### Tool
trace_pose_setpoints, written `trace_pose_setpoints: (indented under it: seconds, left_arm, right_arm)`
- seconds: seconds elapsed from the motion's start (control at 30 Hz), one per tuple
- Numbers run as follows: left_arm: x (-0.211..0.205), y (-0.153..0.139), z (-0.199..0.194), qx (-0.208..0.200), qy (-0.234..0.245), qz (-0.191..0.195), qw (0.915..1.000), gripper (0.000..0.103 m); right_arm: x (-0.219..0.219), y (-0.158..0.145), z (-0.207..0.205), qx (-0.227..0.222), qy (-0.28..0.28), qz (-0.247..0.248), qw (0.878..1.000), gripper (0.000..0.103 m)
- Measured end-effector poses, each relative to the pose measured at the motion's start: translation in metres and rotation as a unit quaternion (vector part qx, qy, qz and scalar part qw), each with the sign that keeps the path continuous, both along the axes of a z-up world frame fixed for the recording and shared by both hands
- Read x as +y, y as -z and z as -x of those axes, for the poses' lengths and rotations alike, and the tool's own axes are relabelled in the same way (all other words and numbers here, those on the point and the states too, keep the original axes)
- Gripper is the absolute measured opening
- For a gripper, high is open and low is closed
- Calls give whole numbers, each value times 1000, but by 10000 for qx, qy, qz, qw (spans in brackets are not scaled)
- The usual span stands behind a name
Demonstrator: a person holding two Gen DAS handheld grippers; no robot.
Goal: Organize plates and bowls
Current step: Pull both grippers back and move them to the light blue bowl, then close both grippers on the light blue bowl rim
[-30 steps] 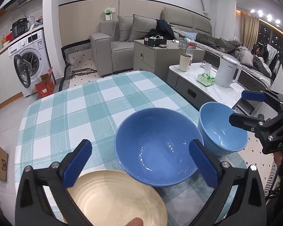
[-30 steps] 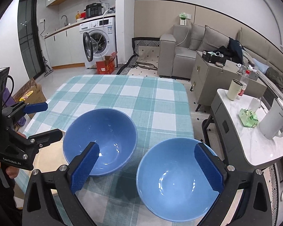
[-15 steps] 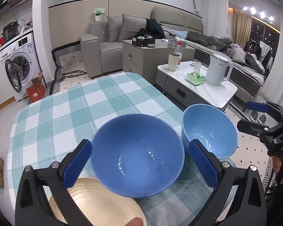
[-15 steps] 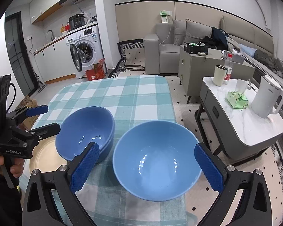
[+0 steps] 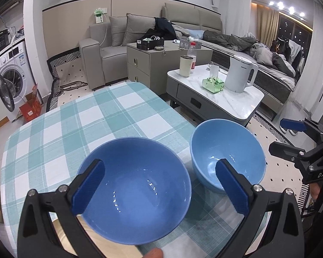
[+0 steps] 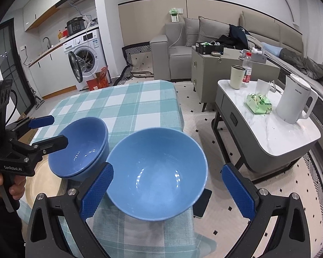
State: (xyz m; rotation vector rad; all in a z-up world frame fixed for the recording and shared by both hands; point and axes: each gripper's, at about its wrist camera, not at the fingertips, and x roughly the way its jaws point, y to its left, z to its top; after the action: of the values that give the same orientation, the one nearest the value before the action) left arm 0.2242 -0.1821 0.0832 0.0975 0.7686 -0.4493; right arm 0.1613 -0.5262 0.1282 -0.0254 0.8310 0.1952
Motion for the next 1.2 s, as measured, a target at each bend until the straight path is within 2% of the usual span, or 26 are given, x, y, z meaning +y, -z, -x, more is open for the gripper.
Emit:
trace_pose_setpoints:
  seconds: [0.73, 1.2]
  left_arm:
    - [-46, 17, -23, 274, 353, -187, 9988, 103]
    - [-74, 36, -39, 481, 676, -431, 9956, 103]
  right_arm:
    - [-35, 28, -10, 358, 324, -56, 9988, 102]
    - [-39, 53, -27, 680, 340, -82, 9971, 102]
